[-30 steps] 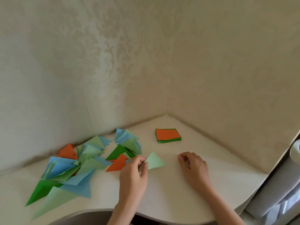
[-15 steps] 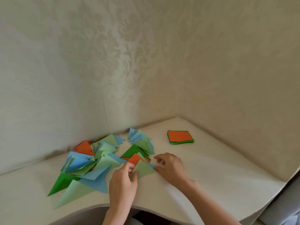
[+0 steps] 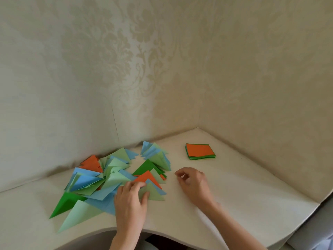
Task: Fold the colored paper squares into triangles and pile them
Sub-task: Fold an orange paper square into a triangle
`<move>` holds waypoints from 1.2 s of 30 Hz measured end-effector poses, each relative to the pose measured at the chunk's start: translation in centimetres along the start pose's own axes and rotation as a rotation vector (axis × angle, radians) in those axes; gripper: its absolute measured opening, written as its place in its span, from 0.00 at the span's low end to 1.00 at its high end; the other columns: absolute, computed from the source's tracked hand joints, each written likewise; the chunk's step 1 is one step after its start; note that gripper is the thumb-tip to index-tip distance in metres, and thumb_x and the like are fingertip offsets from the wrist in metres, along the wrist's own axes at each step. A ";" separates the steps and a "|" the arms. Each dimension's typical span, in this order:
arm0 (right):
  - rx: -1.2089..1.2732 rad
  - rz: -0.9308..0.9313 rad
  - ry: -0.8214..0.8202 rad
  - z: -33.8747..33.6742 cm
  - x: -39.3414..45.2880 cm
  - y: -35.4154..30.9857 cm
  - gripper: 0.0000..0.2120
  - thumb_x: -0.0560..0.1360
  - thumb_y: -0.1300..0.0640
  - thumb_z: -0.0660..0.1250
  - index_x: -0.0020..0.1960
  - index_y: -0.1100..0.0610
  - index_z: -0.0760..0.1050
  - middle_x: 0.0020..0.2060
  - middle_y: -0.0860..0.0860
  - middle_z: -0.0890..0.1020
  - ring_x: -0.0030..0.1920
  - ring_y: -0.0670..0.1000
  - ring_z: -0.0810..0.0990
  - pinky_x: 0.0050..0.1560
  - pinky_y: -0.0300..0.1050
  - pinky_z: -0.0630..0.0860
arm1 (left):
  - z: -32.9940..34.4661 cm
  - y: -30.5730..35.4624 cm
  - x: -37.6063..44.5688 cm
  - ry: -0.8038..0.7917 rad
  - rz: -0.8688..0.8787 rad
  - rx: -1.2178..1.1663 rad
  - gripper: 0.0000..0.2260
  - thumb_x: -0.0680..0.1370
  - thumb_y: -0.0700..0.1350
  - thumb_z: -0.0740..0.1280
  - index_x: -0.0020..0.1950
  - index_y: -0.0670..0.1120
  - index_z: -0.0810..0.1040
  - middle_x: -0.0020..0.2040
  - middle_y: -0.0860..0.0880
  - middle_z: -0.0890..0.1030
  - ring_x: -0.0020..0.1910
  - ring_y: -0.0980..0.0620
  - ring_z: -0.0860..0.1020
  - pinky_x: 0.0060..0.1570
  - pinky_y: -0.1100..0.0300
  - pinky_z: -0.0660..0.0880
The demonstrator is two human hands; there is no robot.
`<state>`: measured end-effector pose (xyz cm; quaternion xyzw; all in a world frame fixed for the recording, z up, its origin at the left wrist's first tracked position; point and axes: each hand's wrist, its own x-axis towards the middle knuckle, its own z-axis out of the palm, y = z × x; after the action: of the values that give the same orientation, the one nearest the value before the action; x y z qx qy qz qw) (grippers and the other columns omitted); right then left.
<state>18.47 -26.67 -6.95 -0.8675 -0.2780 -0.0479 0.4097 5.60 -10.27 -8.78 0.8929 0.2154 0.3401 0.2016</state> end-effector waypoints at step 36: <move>-0.506 -0.059 0.206 -2.3 7.7 7.7 0.08 0.64 0.54 0.72 0.43 0.52 0.81 0.39 0.49 0.83 0.39 0.54 0.81 0.46 0.50 0.73 | 9.9 7.7 5.0 -0.227 0.209 -0.272 0.07 0.73 0.41 0.70 0.50 0.49 0.79 0.47 0.56 0.76 0.49 0.56 0.74 0.51 0.64 0.71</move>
<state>29.33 -28.90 -8.31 -0.9245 -0.2391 -0.2155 0.2044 17.75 -16.15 -9.03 0.9075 0.0496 0.2823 0.3072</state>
